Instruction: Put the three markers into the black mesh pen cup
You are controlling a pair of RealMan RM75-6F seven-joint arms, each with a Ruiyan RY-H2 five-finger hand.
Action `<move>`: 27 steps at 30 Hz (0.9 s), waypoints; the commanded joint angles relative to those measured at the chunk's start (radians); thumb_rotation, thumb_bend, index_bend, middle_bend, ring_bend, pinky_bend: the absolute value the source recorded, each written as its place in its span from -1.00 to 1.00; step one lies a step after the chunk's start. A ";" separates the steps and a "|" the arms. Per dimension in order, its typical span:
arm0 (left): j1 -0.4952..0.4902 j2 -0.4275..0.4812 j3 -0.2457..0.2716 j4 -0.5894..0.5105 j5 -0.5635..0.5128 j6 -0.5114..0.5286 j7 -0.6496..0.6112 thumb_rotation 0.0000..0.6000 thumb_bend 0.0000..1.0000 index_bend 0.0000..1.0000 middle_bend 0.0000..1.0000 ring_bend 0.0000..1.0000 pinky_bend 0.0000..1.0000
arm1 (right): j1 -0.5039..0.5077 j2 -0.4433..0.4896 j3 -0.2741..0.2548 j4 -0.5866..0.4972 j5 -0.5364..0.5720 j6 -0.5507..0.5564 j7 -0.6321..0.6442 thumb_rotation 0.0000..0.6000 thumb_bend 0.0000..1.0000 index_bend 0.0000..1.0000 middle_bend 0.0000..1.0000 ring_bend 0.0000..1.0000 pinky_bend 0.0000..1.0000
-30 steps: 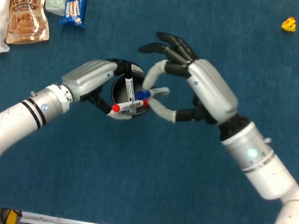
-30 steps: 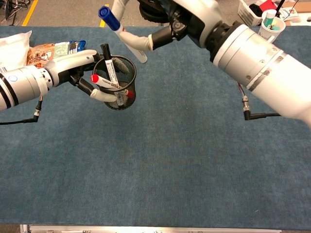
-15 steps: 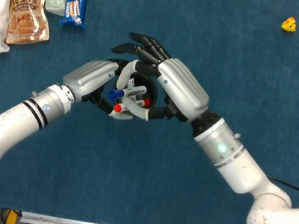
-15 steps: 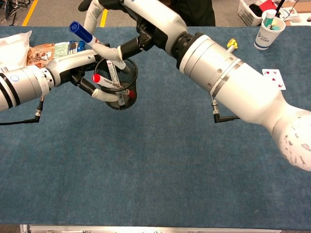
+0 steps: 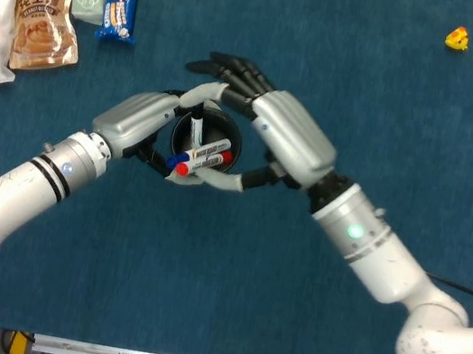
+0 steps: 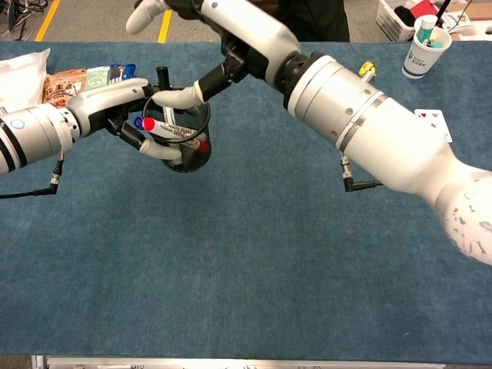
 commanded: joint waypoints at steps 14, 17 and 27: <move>0.010 -0.072 0.023 0.097 0.019 -0.005 -0.027 0.65 -0.70 -0.44 -0.60 -0.69 -0.75 | -0.158 0.284 -0.077 -0.052 -0.189 0.135 0.013 1.00 -0.73 -0.36 -0.71 -1.00 -1.00; 0.010 -0.135 0.033 0.158 0.014 -0.009 -0.015 0.65 -0.70 -0.44 -0.60 -0.69 -0.80 | -0.171 0.295 -0.093 -0.044 -0.201 0.137 0.031 1.00 -0.72 -0.36 -0.71 -1.00 -1.00; 0.014 -0.221 0.046 0.254 0.009 -0.014 0.005 0.62 -0.70 -0.47 -0.61 -0.70 -0.81 | -0.206 0.320 -0.116 -0.019 -0.211 0.159 0.077 1.00 -0.72 -0.38 -0.72 -1.00 -1.00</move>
